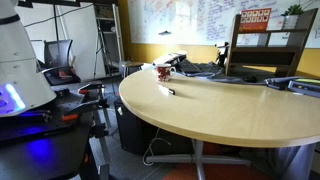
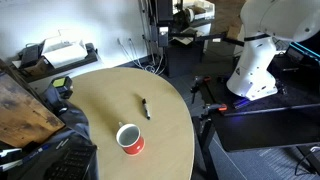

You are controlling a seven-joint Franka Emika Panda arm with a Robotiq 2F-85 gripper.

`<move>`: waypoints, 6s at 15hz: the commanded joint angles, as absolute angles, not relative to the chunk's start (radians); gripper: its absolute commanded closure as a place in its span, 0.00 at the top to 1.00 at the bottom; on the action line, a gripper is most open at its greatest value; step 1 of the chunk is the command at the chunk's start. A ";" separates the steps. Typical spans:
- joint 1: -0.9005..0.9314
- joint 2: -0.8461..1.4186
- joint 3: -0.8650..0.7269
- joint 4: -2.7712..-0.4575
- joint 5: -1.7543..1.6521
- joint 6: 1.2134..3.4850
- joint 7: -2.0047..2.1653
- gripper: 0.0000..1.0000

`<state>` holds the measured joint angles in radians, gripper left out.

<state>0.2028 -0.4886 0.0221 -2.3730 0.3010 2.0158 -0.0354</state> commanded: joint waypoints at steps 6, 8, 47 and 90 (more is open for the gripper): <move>0.179 -0.489 0.042 -2.371 0.312 2.011 -0.044 1.00; 0.179 -0.489 0.042 -2.371 0.311 2.011 -0.044 1.00; 0.053 0.521 -0.062 -2.225 0.409 2.747 0.773 1.00; 0.328 0.349 -0.085 -1.877 -0.522 1.503 2.215 0.05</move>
